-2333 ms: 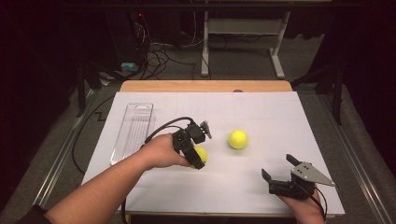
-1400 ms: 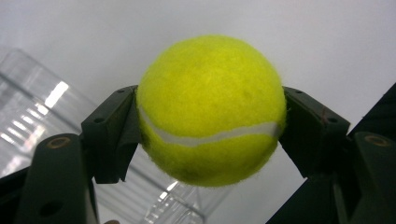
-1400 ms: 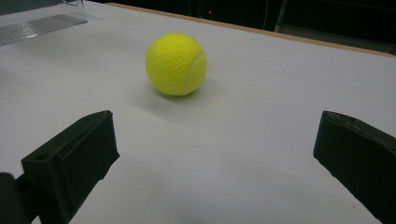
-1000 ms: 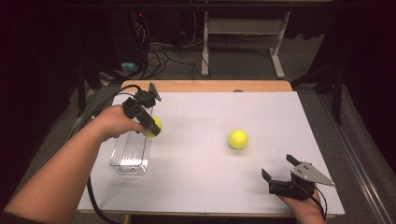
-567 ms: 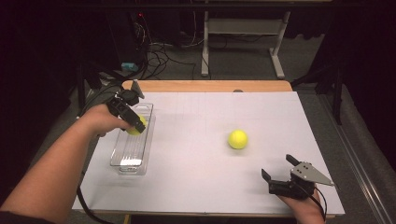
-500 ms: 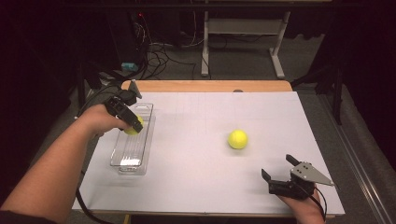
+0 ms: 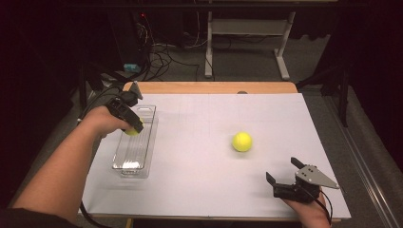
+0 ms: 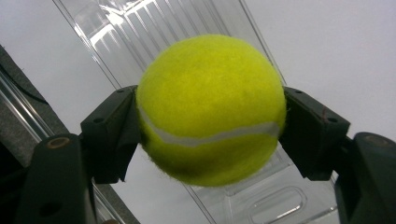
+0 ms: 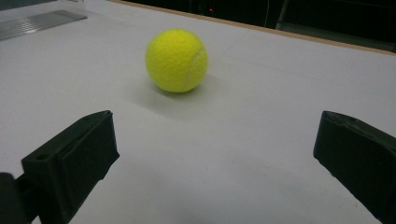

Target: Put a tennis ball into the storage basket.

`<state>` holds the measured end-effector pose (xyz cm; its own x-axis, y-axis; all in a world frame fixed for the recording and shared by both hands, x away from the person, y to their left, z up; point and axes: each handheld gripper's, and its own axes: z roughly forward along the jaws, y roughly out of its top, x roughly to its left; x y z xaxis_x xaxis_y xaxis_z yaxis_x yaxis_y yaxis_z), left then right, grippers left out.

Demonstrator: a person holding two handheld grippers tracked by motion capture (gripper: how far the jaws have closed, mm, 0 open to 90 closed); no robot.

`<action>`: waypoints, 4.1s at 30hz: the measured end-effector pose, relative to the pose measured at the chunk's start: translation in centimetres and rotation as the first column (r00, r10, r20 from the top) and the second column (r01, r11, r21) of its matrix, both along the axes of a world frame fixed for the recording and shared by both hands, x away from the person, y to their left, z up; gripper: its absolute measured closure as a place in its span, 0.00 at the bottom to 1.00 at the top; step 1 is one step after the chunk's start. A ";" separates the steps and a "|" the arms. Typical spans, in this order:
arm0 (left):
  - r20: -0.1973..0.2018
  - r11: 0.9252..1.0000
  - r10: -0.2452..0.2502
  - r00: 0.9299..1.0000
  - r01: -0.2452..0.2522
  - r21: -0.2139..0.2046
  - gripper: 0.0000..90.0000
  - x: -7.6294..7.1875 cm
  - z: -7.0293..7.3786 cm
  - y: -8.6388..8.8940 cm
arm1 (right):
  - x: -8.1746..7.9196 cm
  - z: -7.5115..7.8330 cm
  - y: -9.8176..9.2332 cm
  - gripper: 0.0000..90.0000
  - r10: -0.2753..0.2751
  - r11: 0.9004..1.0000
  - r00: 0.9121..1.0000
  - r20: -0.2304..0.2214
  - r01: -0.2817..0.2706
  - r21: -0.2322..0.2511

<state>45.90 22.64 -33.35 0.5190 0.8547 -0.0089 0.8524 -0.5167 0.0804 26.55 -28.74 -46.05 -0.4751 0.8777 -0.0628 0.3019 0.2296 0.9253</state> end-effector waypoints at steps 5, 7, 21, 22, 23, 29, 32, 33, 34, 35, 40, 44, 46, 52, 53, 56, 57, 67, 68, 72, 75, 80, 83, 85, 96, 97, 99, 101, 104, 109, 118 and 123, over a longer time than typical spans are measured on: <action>-0.011 1.000 0.018 1.000 -0.018 -0.009 0.30 0.7 -1.3 -0.1 | 0.0 0.0 0.0 0.00 0.000 1.000 1.000 0.000 0.000 -0.001; -0.013 1.000 0.015 1.000 -0.015 0.002 0.30 0.9 -1.7 -0.3 | 0.0 -0.1 -0.1 0.00 -0.001 1.000 1.000 -0.003 0.001 0.002; 0.031 0.999 0.036 0.999 -0.037 0.039 0.10 1.8 -2.3 -1.1 | -0.1 -0.1 -0.2 0.00 -0.005 1.000 1.000 -0.005 0.005 0.002; 0.044 0.999 0.040 0.998 -0.041 0.018 0.04 1.7 -1.9 -1.1 | -0.1 -0.1 -0.2 0.00 -0.004 1.000 1.000 -0.004 0.004 0.003; 0.045 0.999 0.036 0.998 -0.036 0.011 0.00 1.7 -1.7 -1.1 | -0.1 -0.1 -0.2 0.00 -0.005 1.000 1.000 -0.003 0.005 0.002; 0.040 1.000 0.008 0.999 -0.007 -0.014 0.01 1.0 -1.2 -1.6 | -0.1 -0.1 -0.2 0.00 -0.004 1.000 1.000 -0.001 0.004 0.000; 0.032 1.000 -0.019 0.999 0.020 -0.023 0.01 0.6 -1.1 -2.2 | -0.1 0.0 -0.2 0.00 -0.004 1.000 1.000 0.002 0.004 0.003; 0.029 0.999 -0.040 0.999 0.041 -0.029 0.01 0.2 -1.0 -2.8 | -0.1 0.0 -0.2 0.00 -0.004 1.000 1.000 0.002 0.004 0.004; 0.029 0.999 -0.040 0.999 0.041 -0.029 0.01 0.2 -1.0 -2.8 | -0.1 0.0 -0.2 0.00 -0.004 1.000 1.000 0.002 0.004 0.004; 0.030 0.998 -0.054 0.998 0.054 -0.028 0.01 0.0 -1.0 -3.2 | 0.0 0.0 -0.2 0.00 -0.004 1.000 1.000 0.003 0.004 0.003; 0.031 0.993 -0.115 0.993 0.116 -0.015 0.01 -1.0 -1.3 -5.2 | -0.1 0.0 -0.2 0.00 -0.006 1.000 1.000 0.000 0.006 0.005; 0.029 0.986 -0.162 0.986 0.163 -0.026 0.01 -1.7 -1.6 -7.1 | -0.1 0.0 -0.2 0.00 -0.005 1.000 1.000 0.003 0.005 0.003; 0.036 0.984 -0.175 0.984 0.176 -0.033 0.01 -2.0 -1.7 -7.8 | 0.0 0.0 -0.2 0.00 -0.004 1.000 1.000 0.003 0.004 0.004; 0.037 0.975 -0.214 0.976 0.216 -0.055 0.01 -2.7 -2.1 -9.5 | -0.1 0.0 -0.2 0.00 -0.005 1.000 1.000 0.002 0.005 0.005; 0.039 0.972 -0.224 0.974 0.226 -0.063 0.01 -3.0 -2.2 -9.9 | -0.1 0.0 -0.2 0.00 -0.005 1.000 1.000 0.002 0.005 0.005; 0.040 0.963 -0.255 0.966 0.258 -0.080 0.01 -3.6 -2.5 -11.1 | -0.1 0.0 -0.2 0.00 -0.005 1.000 1.000 0.002 0.005 0.004; 0.042 0.960 -0.266 0.963 0.269 -0.080 0.01 -3.9 -2.6 -11.5 | -0.1 0.0 -0.1 0.00 -0.006 1.000 1.000 -0.001 0.006 0.006; 0.059 0.924 -0.360 0.931 0.365 -0.112 0.01 -6.3 -3.1 -15.4 | -0.1 0.0 -0.1 0.00 -0.005 1.000 1.000 0.001 0.005 0.005; 0.059 0.920 -0.372 0.927 0.376 -0.114 0.01 -6.6 -3.1 -15.8 | -0.1 0.0 -0.1 0.00 -0.004 1.000 1.000 0.001 0.004 0.005; 0.066 0.905 -0.402 0.913 0.407 -0.124 0.01 -7.5 -3.2 -17.1 | 0.0 0.0 -0.1 0.00 -0.004 1.000 1.000 -0.002 0.004 0.003; 0.068 0.894 -0.422 0.904 0.428 -0.131 0.01 -8.1 -3.2 -17.8 | 0.0 0.0 0.0 0.00 -0.002 1.000 1.000 0.000 0.002 0.002; 0.074 0.884 -0.441 0.895 0.447 -0.135 0.01 -8.7 -3.4 -18.5 | -0.1 0.0 0.0 0.00 -0.002 1.000 1.000 0.000 0.002 0.002; 0.072 0.881 -0.449 0.890 0.455 -0.131 0.01 -8.9 -3.4 -18.5 | 0.1 0.1 0.1 0.00 -0.008 1.000 1.000 0.002 0.008 0.015; 0.069 0.879 -0.454 0.888 0.459 -0.128 0.01 -8.9 -3.4 -18.3 | 0.3 -0.1 0.3 0.00 -0.005 1.000 1.000 -0.005 0.005 0.012; 0.066 0.892 -0.429 0.901 0.434 -0.125 0.02 -8.7 -4.1 -16.4 | 2.4 1.1 1.9 0.00 0.016 1.000 1.000 -0.024 -0.015 0.028; 0.065 0.893 -0.427 0.902 0.432 -0.127 0.02 -8.7 -4.1 -16.3 | 3.3 1.3 2.4 0.00 0.018 1.000 0.999 -0.040 -0.017 0.021; 0.061 0.894 -0.427 0.902 0.432 -0.120 0.02 -8.8 -4.1 -16.2 | 3.9 1.4 2.8 0.00 0.019 1.000 0.999 -0.051 -0.019 0.018; 0.060 0.894 -0.428 0.902 0.432 -0.119 0.02 -8.9 -4.1 -16.2 | 5.2 1.4 3.5 0.00 0.018 1.000 0.997 -0.072 -0.018 0.006; 0.062 0.894 -0.430 0.901 0.434 -0.110 0.02 -9.2 -4.1 -16.3 | 7.1 1.3 4.6 0.00 0.023 1.000 0.993 -0.112 -0.023 0.003; 0.057 0.889 -0.442 0.895 0.445 -0.111 0.02 -9.4 -4.3 -16.8 | 9.7 0.9 6.8 0.00 0.045 0.998 0.985 -0.169 -0.052 -0.035; 0.041 0.886 -0.449 0.893 0.450 -0.110 0.02 -9.2 -4.4 -17.0 | 13.2 -0.4 9.2 0.09 0.048 0.994 0.954 -0.294 -0.075 -0.081; 0.044 0.886 -0.447 0.893 0.449 -0.115 0.02 -9.2 -4.4 -17.0 | 13.3 -0.5 9.4 0.29 0.052 0.992 0.946 -0.320 -0.087 -0.096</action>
